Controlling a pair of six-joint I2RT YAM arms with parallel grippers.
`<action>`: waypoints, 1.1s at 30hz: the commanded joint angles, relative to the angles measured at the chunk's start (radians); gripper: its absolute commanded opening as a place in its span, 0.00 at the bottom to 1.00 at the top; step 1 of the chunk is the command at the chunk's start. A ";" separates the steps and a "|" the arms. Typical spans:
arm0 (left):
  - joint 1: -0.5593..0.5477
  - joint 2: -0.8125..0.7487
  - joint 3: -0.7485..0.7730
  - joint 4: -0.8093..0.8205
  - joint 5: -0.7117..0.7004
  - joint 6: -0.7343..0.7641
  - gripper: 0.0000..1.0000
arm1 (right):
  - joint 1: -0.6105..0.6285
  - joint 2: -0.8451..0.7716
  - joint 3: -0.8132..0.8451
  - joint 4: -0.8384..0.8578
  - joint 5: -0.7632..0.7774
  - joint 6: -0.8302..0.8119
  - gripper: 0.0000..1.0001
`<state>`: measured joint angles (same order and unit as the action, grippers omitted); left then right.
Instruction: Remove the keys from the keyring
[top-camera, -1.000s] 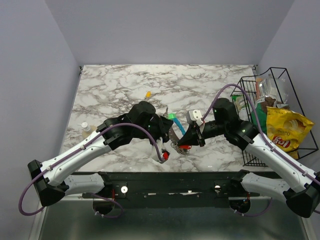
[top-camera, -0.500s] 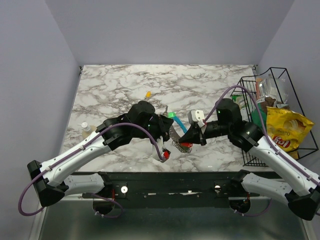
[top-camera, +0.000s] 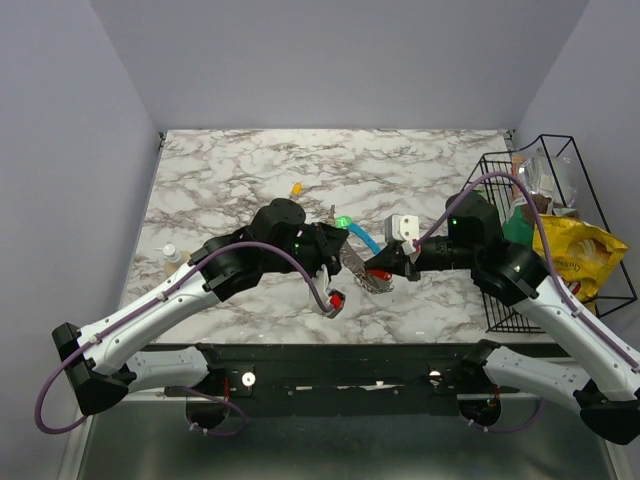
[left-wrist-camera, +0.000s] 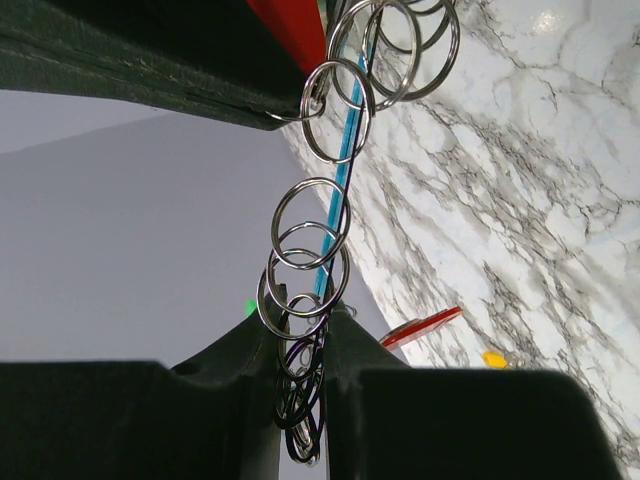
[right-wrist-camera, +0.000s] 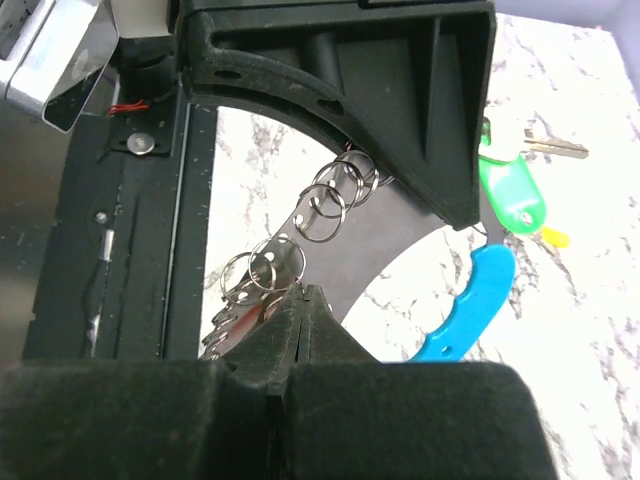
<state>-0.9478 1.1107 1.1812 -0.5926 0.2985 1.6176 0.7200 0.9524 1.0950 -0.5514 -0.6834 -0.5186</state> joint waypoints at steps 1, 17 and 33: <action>0.000 -0.031 -0.012 -0.018 0.051 -0.036 0.00 | -0.011 -0.020 0.075 -0.061 0.153 -0.057 0.01; 0.021 0.109 0.132 -0.311 0.100 -0.306 0.00 | -0.011 -0.009 0.149 -0.108 0.208 -0.121 0.01; 0.044 0.123 0.235 -0.467 0.306 -0.625 0.00 | -0.019 0.043 0.114 -0.004 0.277 -0.083 0.01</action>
<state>-0.9096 1.2484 1.3766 -1.0302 0.4965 1.1301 0.7105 0.9737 1.2034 -0.6079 -0.4397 -0.6231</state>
